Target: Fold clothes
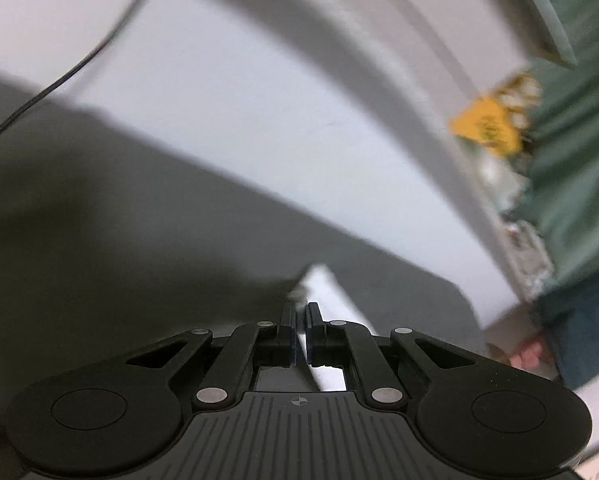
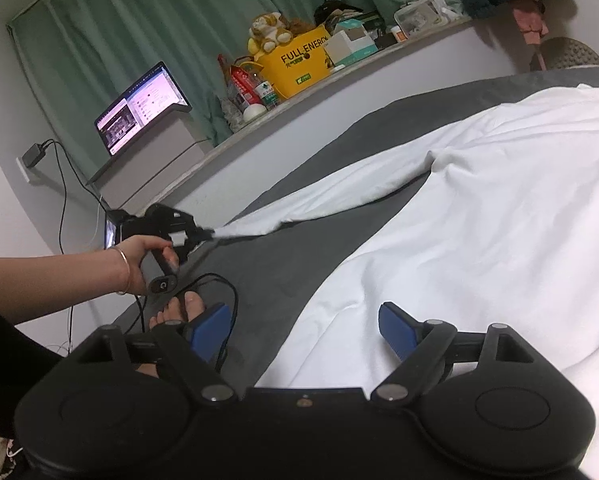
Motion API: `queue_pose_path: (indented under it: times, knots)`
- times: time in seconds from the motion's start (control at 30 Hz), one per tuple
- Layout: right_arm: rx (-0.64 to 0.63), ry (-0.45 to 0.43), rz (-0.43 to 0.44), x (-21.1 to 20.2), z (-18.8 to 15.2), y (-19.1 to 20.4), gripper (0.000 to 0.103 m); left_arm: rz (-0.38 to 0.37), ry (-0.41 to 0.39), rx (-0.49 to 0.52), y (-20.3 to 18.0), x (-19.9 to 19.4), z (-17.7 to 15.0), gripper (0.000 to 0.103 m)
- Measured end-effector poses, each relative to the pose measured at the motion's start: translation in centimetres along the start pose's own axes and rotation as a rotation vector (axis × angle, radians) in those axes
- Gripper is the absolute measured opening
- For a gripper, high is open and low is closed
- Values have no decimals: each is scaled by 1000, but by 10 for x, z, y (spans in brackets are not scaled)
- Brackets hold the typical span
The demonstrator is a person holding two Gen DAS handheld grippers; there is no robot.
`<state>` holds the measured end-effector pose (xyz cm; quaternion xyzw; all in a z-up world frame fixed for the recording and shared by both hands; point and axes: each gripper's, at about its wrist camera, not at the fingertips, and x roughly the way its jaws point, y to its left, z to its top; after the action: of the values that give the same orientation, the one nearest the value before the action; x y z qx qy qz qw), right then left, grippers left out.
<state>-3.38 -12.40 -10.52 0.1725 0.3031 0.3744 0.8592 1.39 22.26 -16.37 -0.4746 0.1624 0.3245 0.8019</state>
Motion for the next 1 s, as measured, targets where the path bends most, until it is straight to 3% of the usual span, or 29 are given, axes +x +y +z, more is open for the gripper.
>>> queue_pose_path:
  times: [0.13, 0.2, 0.27, 0.3, 0.33, 0.37, 0.43, 0.53, 0.6, 0.77, 0.9, 1.0]
  knots:
    - [-4, 8, -2, 1, 0, 1, 81, 63, -8, 16, 7, 13, 8, 6]
    - [-8, 12, -3, 2, -1, 1, 81, 55, -4, -46, 11, 15, 13, 6]
    - [-24, 15, -8, 2, 0, 4, 81, 17, 16, -110, 14, 17, 15, 26]
    - [-36, 20, -12, 3, 1, 6, 81, -10, 23, -123, 12, 18, 15, 55]
    - [-47, 28, -20, 4, 1, 7, 81, -67, 26, -119, 6, 19, 15, 90]
    - [-60, 39, -32, 5, 1, 10, 81, -120, 31, -113, 0, 19, 16, 103]
    - [-83, 70, -60, 8, 0, 14, 81, -149, 79, -46, -18, 21, 15, 103]
    - [-118, 142, -87, 14, 0, 23, 81, -152, 239, 87, -49, 33, 9, 103]
    - [-161, 199, -89, 16, 0, 32, 81, -192, 326, 160, -70, 36, -3, 103]
    - [-420, 300, -48, 9, -14, 72, 77, -295, 618, 292, -108, 30, -46, 103]
    - [-646, 314, -46, 4, -36, 104, 74, -294, 920, 559, -137, 15, -95, 103]
    - [-771, 327, -66, 6, -51, 120, 69, -288, 1069, 779, -150, -6, -128, 103]
